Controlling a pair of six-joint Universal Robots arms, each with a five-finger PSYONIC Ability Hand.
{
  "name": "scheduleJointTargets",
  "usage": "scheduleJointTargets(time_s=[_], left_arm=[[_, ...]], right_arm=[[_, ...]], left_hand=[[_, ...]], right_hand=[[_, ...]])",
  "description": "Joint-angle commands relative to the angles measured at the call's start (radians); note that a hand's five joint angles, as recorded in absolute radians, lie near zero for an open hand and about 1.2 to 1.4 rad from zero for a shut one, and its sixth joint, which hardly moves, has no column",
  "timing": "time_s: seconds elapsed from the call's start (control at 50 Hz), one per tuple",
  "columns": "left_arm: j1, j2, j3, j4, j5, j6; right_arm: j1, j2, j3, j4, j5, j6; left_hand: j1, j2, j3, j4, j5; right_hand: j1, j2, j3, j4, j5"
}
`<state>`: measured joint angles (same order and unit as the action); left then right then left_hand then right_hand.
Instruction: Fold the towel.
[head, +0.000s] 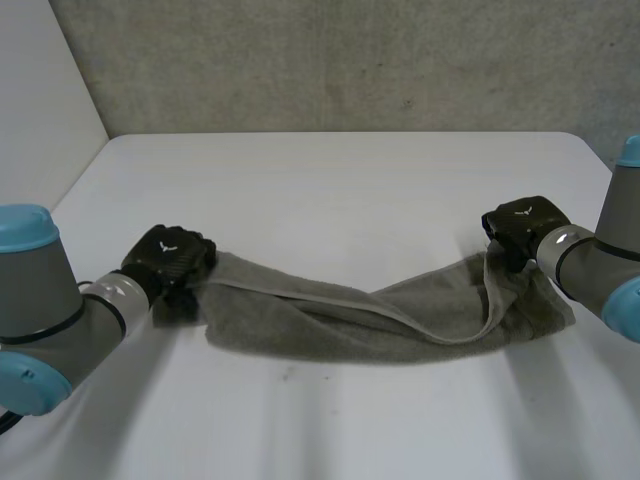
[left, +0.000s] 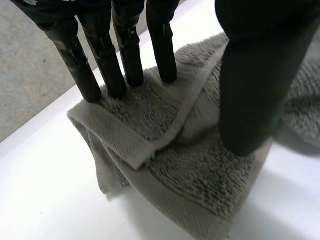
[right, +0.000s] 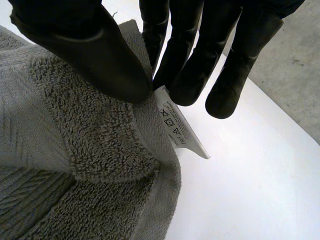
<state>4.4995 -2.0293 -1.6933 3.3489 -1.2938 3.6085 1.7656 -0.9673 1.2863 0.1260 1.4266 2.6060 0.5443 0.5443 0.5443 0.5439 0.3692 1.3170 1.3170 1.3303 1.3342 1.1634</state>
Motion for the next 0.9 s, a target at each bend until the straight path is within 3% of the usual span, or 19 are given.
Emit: scheduleJointTargets(time_s=[0.02,0.22,0.36,0.48,0.6,0.7,0.82,0.9], left_arm=[[0.000,-0.055,0.043,0.018,-0.001,0.010],[0.000,-0.132,0.135,0.034,-0.009,0.010],[0.001,-0.160,0.175,0.035,-0.010,0.010],[0.001,-0.152,0.175,0.035,-0.009,0.010],[0.001,-0.157,0.181,0.035,-0.002,0.012],[0.001,-0.180,0.201,0.035,-0.004,0.013],[0.001,-0.203,0.221,0.035,-0.005,0.013],[0.001,-0.227,0.251,0.037,-0.004,0.013]], right_arm=[[0.000,0.002,0.005,-0.002,0.000,-0.003],[0.003,0.013,0.008,-0.002,0.000,-0.004],[0.003,0.018,0.011,-0.002,0.000,-0.004],[0.005,0.022,0.011,-0.002,0.000,-0.004],[0.005,0.024,0.013,-0.002,0.000,-0.006],[0.012,0.033,0.013,-0.002,0.000,-0.006],[0.014,0.035,0.013,-0.002,0.000,-0.006],[0.014,0.035,0.013,-0.002,0.000,-0.006]], left_hand=[[-0.014,-0.014,-0.014,-0.013,-0.013],[0.042,0.042,0.042,0.042,0.043],[0.356,0.356,0.356,0.356,0.356],[0.432,0.432,0.432,0.433,0.433],[0.389,0.389,0.389,0.389,0.389],[0.157,0.157,0.157,0.157,0.158],[0.177,0.177,0.177,0.178,0.178],[0.361,0.361,0.361,0.362,0.362]], right_hand=[[0.079,0.079,0.066,0.062,0.058],[0.079,0.079,0.066,0.062,0.058],[0.079,0.079,0.066,0.062,0.058],[0.079,0.079,0.066,0.062,0.058],[0.079,0.079,0.066,0.062,0.058],[0.079,0.079,0.066,0.062,0.058],[0.079,0.079,0.066,0.062,0.058],[0.079,0.079,0.066,0.062,0.058]])
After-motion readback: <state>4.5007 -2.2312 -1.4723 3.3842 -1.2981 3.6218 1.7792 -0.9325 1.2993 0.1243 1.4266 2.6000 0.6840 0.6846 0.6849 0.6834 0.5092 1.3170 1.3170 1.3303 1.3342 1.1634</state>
